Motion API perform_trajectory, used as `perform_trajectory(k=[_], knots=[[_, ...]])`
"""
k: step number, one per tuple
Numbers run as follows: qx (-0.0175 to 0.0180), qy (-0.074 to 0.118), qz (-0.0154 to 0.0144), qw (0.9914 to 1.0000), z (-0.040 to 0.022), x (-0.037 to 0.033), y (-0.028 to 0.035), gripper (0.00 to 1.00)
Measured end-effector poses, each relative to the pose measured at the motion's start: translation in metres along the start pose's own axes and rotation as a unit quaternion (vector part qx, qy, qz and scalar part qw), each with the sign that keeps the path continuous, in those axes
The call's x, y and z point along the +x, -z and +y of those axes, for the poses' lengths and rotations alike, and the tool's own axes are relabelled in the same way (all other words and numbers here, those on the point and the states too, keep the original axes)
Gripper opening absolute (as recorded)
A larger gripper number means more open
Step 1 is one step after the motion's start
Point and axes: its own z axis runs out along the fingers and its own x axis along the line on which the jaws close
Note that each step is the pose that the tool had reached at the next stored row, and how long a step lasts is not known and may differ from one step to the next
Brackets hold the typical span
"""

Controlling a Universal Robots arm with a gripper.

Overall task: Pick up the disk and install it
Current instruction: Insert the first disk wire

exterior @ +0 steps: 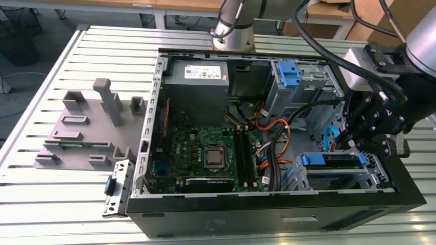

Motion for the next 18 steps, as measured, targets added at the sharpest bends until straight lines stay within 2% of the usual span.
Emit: perform_trajectory(k=[5,10,18], knots=[[0.0,0.0,0.0,1.0,-0.0012,0.0041,-0.0028,0.16],[0.0,0.0,0.0,1.0,-0.0015,0.005,-0.0067,0.16],[0.0,0.0,-0.0001,1.0,-0.0034,0.0051,-0.0082,0.16]])
